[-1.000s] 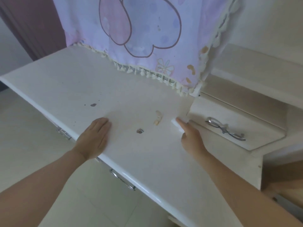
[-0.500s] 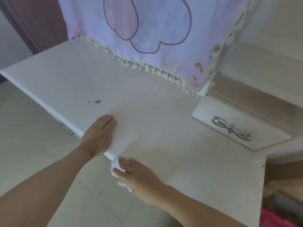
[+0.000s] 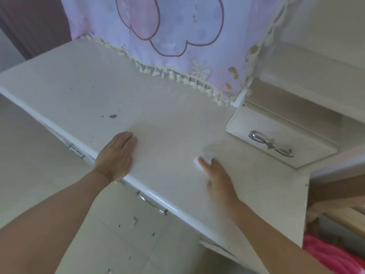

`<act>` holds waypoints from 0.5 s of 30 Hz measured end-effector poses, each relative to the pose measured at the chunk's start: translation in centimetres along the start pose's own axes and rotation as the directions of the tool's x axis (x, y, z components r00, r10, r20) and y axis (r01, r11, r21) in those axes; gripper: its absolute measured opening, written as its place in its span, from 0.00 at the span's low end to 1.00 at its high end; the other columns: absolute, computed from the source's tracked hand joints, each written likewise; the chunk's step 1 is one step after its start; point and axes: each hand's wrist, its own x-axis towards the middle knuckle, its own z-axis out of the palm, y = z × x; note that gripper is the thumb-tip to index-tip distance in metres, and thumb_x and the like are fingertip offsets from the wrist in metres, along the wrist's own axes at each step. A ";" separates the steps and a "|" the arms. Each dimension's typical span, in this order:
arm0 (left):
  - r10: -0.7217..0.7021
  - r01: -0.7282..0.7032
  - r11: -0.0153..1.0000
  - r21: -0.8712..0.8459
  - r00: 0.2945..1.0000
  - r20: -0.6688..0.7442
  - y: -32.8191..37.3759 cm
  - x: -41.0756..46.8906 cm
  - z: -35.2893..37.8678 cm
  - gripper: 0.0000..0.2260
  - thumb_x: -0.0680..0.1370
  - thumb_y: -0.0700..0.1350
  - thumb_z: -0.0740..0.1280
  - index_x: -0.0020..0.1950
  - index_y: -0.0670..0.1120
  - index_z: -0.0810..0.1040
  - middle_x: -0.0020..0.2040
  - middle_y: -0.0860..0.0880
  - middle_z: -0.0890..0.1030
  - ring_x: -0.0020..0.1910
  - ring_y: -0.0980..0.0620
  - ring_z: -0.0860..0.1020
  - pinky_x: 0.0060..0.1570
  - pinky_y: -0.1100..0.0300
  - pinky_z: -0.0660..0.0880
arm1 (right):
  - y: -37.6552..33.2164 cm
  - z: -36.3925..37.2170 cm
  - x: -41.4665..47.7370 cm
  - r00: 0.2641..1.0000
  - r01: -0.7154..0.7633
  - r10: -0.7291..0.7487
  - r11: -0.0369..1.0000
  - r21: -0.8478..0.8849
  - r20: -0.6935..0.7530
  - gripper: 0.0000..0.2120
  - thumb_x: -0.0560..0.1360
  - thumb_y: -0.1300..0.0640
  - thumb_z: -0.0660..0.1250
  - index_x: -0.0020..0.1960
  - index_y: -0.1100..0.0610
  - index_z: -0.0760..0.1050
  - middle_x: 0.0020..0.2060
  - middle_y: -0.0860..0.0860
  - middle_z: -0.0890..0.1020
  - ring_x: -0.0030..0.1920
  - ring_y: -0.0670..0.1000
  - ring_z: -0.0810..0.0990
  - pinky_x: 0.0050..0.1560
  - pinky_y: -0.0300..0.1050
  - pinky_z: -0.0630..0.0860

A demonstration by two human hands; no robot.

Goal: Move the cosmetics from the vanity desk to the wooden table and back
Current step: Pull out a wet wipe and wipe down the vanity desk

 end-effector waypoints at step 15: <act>-0.043 0.045 0.997 -0.055 0.998 0.037 0.1 -0.3 -0.6 0.20 0.68 0.43 0.52 0.57 0.38 0.68 0.55 0.35 0.76 0.55 0.43 0.66 0.46 0.42 0.76 | -0.7 -2.6 -10.6 0.909 -0.269 0.307 0.949 0.166 -0.282 0.28 0.67 0.71 0.49 0.66 0.61 0.70 0.59 0.68 0.74 0.58 0.64 0.74 0.53 0.42 0.66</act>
